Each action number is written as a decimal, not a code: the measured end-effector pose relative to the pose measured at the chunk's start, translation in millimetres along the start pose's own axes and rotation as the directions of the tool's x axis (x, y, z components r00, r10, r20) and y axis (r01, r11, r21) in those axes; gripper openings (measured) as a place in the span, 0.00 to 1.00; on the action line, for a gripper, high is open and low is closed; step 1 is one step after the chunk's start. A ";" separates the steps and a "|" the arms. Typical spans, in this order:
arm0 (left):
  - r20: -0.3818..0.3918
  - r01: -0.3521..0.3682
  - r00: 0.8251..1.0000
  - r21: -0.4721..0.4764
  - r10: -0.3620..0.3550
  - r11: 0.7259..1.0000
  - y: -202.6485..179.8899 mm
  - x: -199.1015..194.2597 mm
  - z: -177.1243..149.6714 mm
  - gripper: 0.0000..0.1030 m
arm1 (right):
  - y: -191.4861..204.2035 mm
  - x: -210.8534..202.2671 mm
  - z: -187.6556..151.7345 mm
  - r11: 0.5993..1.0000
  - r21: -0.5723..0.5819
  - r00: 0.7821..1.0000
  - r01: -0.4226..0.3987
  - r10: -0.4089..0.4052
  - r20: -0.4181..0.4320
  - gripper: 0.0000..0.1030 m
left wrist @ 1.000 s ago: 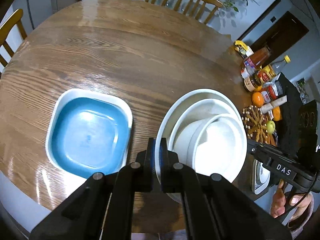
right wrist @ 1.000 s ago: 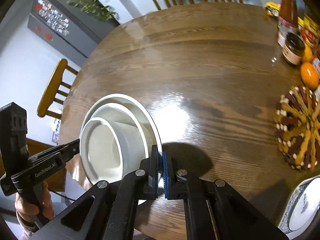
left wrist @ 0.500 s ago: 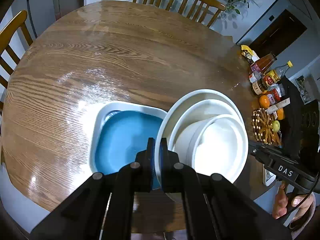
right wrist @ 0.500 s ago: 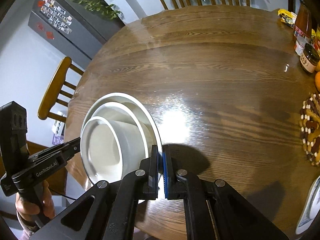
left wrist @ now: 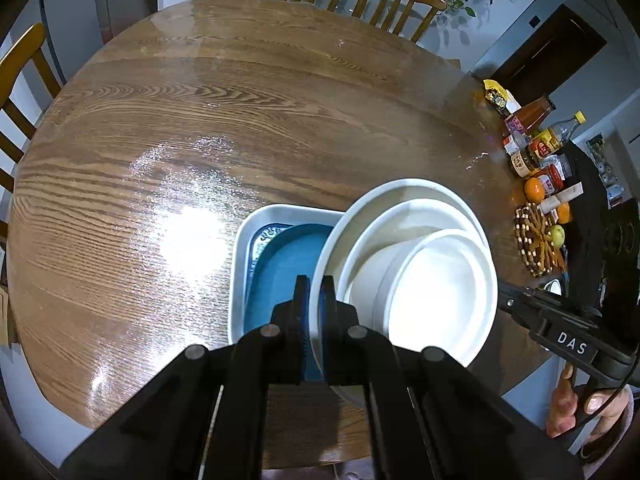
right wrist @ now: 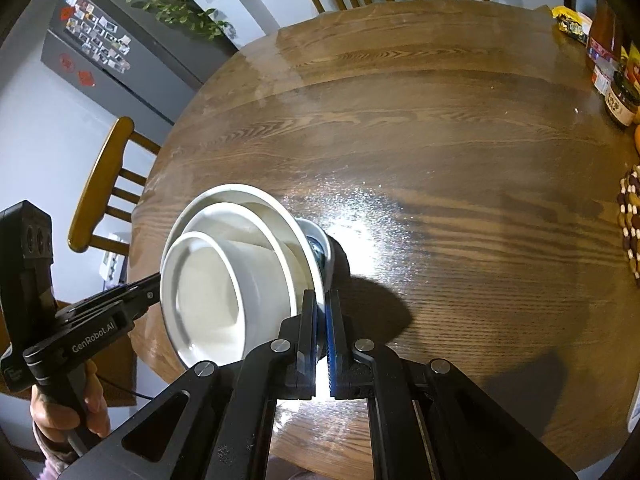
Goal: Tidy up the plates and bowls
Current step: 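Lower the white stack onto the teal dish stack with both grippers, then hold the white stack on the teal dish with both grippers closed, then press the white stack down onto the teal dish with both grippers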
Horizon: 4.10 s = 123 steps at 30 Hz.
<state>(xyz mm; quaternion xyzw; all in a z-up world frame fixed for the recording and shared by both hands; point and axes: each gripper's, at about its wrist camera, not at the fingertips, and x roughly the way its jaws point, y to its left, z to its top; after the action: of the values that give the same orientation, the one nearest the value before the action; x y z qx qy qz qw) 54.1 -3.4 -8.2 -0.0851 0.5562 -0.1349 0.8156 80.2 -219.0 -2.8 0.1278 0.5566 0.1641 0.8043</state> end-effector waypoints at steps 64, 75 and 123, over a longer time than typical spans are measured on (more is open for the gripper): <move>-0.097 -0.021 0.995 0.025 0.023 0.999 42.6 36.1 8.2 0.00 | 19.5 54.2 -1.8 0.997 0.039 0.996 0.062 -0.060 -0.066 0.05; -0.098 -0.022 0.995 0.028 0.025 0.999 43.0 37.1 9.2 0.00 | 21.7 55.5 -2.9 0.997 0.045 0.996 0.065 -0.062 -0.064 0.05; -0.046 -0.061 0.997 0.062 0.064 0.996 39.4 35.9 5.0 0.02 | 28.9 54.4 -8.3 0.993 0.055 0.994 0.109 -0.108 -0.018 0.05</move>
<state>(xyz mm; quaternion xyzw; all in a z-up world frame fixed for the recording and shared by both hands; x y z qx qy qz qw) 76.0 22.6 -49.5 -0.0396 0.5735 -0.1281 0.8082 86.6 -170.3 -41.0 0.1183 0.5732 0.1054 0.8040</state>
